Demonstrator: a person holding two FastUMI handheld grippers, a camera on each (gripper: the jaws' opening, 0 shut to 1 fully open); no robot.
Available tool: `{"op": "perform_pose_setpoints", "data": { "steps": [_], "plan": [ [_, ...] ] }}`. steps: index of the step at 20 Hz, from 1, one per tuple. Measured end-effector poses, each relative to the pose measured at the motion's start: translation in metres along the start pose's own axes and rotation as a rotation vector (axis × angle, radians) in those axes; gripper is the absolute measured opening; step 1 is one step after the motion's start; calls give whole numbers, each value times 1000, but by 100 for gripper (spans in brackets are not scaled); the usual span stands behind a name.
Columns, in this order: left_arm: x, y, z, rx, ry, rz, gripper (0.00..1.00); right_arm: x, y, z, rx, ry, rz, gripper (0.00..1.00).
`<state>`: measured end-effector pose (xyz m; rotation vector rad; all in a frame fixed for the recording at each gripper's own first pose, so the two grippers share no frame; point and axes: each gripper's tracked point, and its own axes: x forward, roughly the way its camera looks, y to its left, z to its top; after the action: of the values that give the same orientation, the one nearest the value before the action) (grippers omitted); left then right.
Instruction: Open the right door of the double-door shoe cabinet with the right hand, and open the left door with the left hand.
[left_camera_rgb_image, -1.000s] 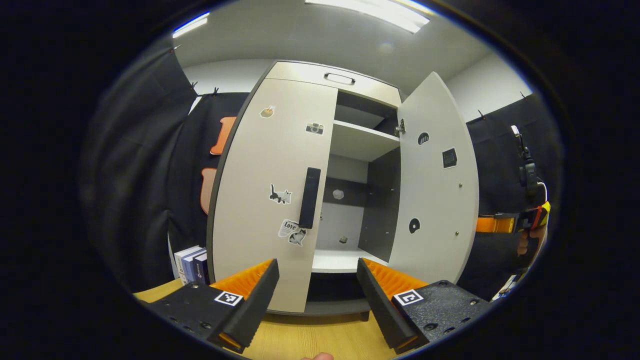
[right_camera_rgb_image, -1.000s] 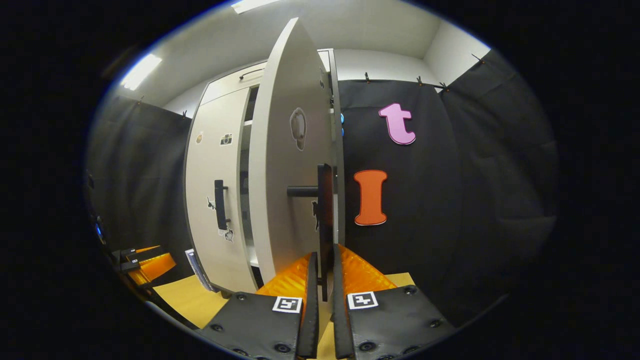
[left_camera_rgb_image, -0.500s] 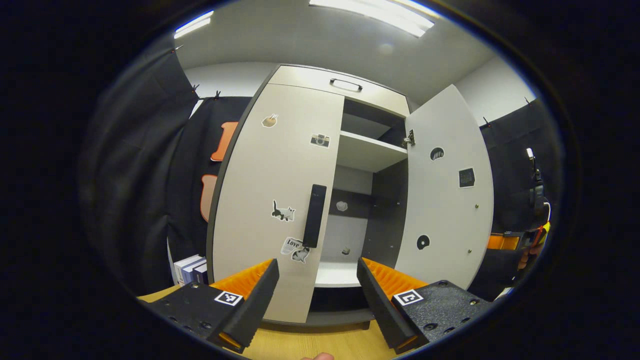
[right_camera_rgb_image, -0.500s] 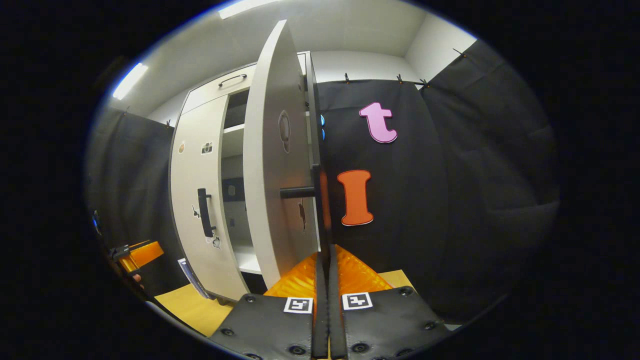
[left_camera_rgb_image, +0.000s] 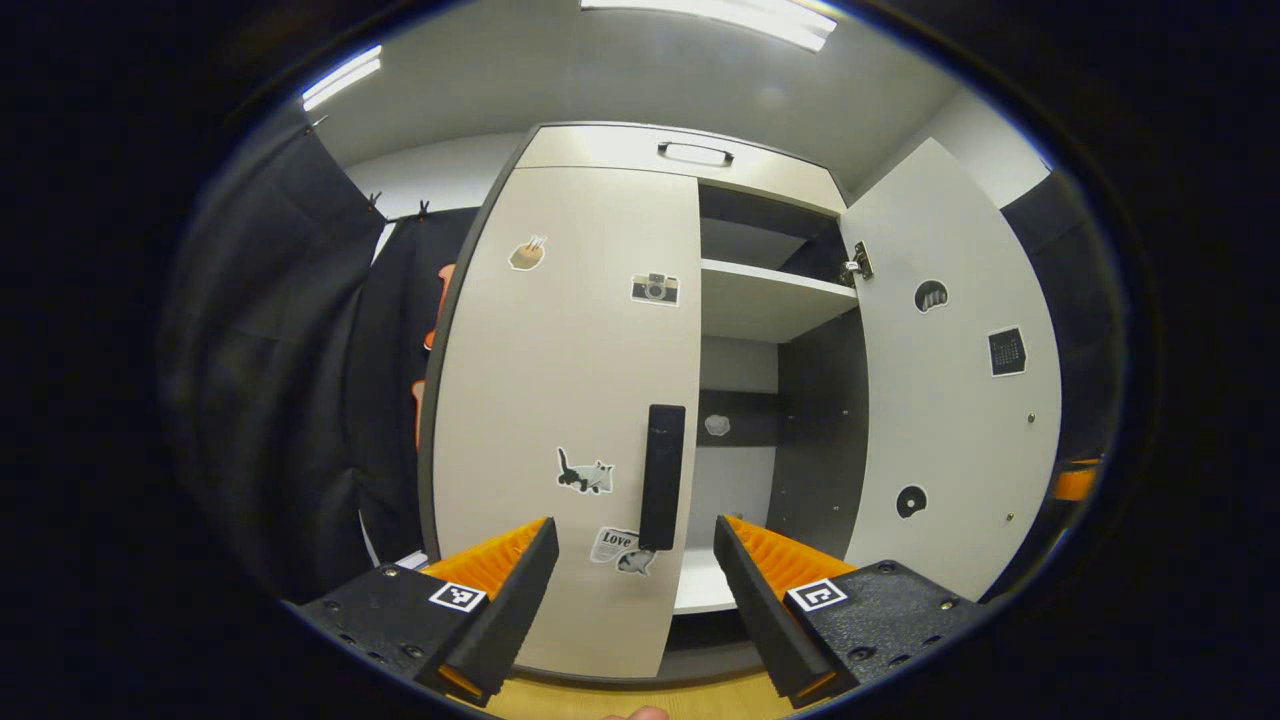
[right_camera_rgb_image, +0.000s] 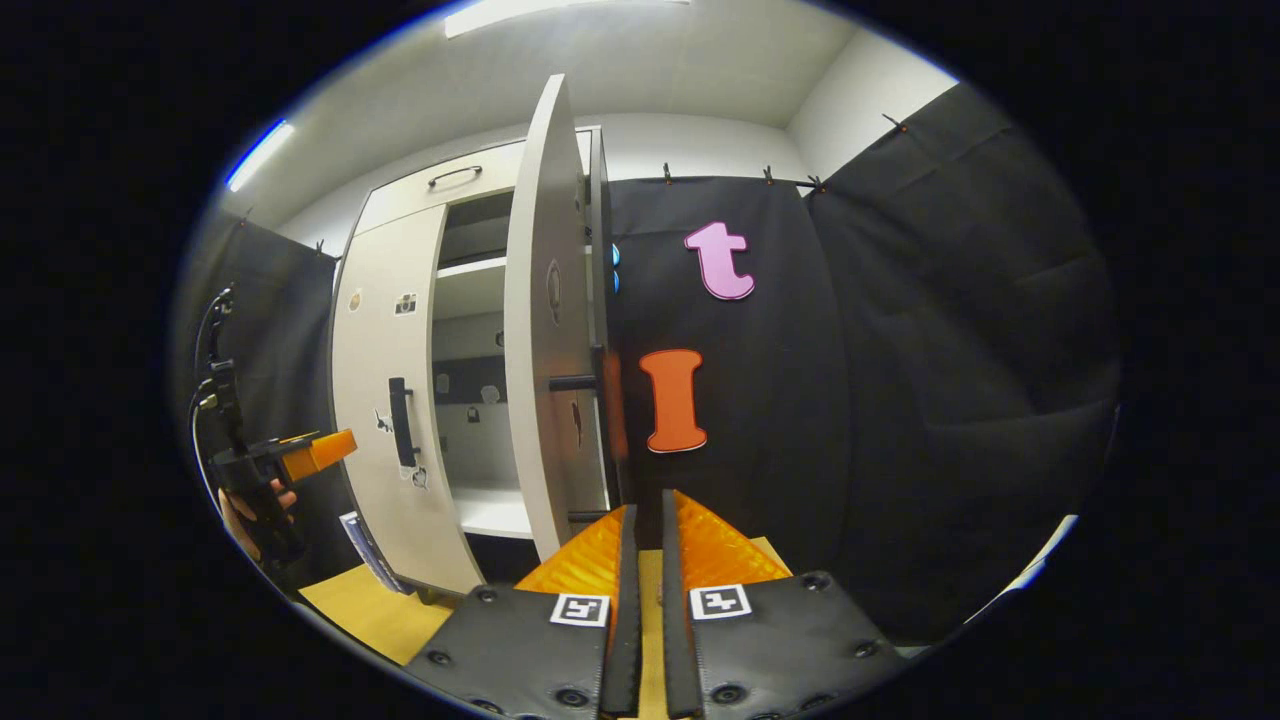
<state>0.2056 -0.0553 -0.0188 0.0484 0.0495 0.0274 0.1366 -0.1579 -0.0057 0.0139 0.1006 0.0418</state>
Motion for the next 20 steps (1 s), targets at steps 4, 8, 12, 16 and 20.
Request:
{"op": "perform_pose_setpoints", "data": {
  "steps": [4,8,12,16,20],
  "plan": [
    [34,-3,1,53,-4,-1,94,-21,-2,-13,47,37,-5,78],
    [76,5,-9,95,3,49,94,-28,9,-21,101,49,23,98],
    [104,6,-23,57,42,46,92,-36,5,-24,6,53,-12,98],
    [117,9,-28,63,42,75,94,-36,8,-23,-27,56,-34,87],
    [121,4,-30,91,43,76,82,-35,6,-25,-16,54,-48,87]
  ]
}}
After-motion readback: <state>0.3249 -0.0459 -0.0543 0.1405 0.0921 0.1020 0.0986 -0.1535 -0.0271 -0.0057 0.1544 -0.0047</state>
